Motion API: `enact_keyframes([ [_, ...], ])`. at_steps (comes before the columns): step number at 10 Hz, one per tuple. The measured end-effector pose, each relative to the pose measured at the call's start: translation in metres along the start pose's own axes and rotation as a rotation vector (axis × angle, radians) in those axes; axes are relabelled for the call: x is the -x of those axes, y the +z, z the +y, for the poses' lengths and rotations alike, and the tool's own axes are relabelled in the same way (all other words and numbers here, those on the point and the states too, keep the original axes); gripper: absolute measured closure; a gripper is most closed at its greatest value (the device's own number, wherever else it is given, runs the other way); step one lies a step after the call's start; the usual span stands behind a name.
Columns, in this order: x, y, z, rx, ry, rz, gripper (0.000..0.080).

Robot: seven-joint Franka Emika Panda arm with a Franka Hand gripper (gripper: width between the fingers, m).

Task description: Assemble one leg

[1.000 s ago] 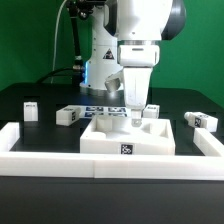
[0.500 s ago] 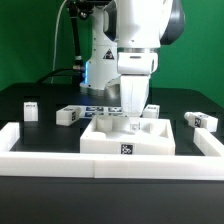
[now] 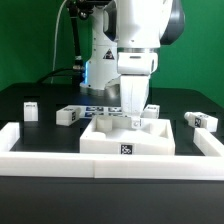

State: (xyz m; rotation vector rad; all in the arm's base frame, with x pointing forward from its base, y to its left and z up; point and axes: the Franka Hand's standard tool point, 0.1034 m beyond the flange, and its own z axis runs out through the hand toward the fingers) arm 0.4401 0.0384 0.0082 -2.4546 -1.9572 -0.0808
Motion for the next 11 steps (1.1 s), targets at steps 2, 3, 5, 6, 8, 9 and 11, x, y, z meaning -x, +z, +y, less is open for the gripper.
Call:
enact_keyframes([
  [2, 0.0002, 0.0000, 0.0001, 0.000, 0.000, 0.000, 0.0741],
  [3, 0.0002, 0.0000, 0.0001, 0.000, 0.000, 0.000, 0.0741],
  [5, 0.0002, 0.0000, 0.0001, 0.000, 0.000, 0.000, 0.0741],
  [6, 0.0006, -0.0001, 0.0004, -0.008, -0.031, -0.005, 0.0741],
  [8, -0.0014, 0.0002, 0.0081, -0.030, -0.161, -0.027, 0.0741],
  [9, -0.0024, 0.0003, 0.0094, -0.036, -0.208, -0.032, 0.0741],
  [11, -0.0035, 0.0003, 0.0097, -0.038, -0.223, -0.036, 0.0741],
])
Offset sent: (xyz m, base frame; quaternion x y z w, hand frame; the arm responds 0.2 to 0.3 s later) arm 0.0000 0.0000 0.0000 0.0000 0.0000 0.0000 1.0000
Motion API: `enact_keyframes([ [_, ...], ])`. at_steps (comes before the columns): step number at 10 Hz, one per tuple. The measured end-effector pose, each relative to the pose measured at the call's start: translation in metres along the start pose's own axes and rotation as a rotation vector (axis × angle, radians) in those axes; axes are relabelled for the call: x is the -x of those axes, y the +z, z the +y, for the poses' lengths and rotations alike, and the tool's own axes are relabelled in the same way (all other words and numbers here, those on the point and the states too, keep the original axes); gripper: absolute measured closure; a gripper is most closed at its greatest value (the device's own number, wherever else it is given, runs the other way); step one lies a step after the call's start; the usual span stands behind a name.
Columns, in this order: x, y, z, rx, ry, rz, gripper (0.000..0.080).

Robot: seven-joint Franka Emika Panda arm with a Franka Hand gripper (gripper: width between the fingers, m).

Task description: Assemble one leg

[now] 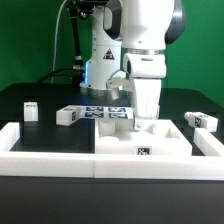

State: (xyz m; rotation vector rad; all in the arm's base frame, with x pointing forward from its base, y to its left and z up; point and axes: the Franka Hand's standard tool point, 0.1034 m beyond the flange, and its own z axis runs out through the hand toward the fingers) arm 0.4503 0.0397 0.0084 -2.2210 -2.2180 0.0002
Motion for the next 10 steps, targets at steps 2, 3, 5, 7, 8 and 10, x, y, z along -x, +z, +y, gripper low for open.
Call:
enact_keyframes([
  [2, 0.000, 0.000, 0.000, 0.000, 0.000, 0.000, 0.0741],
  [3, 0.000, 0.000, 0.000, 0.000, 0.000, 0.000, 0.0741],
  [5, -0.019, 0.000, 0.013, 0.005, -0.031, 0.004, 0.0741],
  [7, -0.028, 0.000, 0.022, 0.016, -0.044, 0.012, 0.0741],
  [8, -0.029, 0.000, 0.025, 0.020, -0.042, 0.013, 0.0741],
  [10, -0.032, 0.000, 0.033, 0.026, -0.026, 0.014, 0.0741],
])
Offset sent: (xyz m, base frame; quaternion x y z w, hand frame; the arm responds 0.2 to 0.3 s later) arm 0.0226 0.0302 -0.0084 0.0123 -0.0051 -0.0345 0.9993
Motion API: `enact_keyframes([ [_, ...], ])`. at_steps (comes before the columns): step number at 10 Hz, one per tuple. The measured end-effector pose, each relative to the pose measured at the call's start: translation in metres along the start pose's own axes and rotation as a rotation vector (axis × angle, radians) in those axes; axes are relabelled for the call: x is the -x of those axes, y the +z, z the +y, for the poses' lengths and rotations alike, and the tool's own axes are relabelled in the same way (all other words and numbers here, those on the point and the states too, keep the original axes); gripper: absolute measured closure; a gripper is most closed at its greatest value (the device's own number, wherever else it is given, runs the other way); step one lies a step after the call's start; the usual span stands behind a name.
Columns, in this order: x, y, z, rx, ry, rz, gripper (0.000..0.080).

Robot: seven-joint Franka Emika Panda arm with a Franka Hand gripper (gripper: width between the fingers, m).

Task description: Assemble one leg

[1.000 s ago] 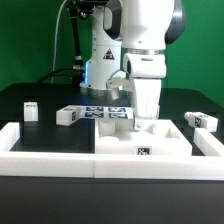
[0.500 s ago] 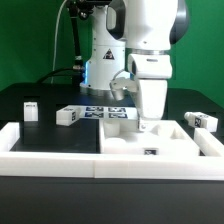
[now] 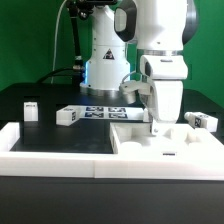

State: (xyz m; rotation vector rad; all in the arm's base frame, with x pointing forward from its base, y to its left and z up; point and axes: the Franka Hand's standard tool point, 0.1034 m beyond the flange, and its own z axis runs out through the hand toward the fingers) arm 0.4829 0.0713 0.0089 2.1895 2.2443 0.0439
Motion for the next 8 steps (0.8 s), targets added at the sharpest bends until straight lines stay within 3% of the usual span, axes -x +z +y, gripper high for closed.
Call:
enact_keyframes([
  [7, -0.0054, 0.0004, 0.0047, -0.003, 0.089, -0.001, 0.0729],
  [8, -0.0052, 0.0004, 0.0047, -0.003, 0.090, -0.001, 0.0556],
])
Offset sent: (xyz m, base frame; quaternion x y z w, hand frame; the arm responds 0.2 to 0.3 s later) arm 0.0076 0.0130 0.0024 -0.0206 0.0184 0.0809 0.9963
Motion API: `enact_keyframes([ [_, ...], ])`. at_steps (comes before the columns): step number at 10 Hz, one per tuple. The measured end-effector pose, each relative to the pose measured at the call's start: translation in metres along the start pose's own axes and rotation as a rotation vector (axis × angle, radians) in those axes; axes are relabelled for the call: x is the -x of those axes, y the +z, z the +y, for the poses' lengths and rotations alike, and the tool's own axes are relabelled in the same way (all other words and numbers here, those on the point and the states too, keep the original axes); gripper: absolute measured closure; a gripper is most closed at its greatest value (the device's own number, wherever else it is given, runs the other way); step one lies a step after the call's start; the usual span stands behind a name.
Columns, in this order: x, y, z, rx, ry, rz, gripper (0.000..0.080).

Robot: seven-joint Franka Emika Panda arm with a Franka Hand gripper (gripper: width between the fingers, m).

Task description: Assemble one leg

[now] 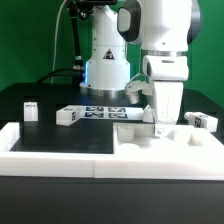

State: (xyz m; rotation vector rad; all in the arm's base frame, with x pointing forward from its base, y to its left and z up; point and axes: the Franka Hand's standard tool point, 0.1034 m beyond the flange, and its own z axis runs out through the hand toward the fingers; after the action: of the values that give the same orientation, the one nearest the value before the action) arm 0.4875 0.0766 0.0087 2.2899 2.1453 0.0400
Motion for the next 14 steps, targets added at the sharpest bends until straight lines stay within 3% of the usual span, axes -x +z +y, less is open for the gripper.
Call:
enact_keyframes([
  [1, 0.000, 0.000, 0.000, 0.000, 0.000, 0.000, 0.0374],
  [2, 0.000, 0.000, 0.000, 0.000, 0.001, 0.000, 0.0374],
  [3, 0.000, 0.000, 0.000, 0.000, 0.001, 0.000, 0.0242],
  [4, 0.001, 0.000, 0.000, 0.000, 0.001, 0.000, 0.0169],
  [8, 0.001, -0.002, 0.000, 0.002, 0.004, 0.000, 0.0151],
  [11, -0.003, -0.033, -0.003, 0.022, 0.046, -0.014, 0.0151],
  [13, -0.019, -0.065, -0.001, 0.046, 0.140, -0.022, 0.0151],
  [14, -0.023, -0.065, -0.004, 0.050, 0.136, -0.019, 0.0151],
])
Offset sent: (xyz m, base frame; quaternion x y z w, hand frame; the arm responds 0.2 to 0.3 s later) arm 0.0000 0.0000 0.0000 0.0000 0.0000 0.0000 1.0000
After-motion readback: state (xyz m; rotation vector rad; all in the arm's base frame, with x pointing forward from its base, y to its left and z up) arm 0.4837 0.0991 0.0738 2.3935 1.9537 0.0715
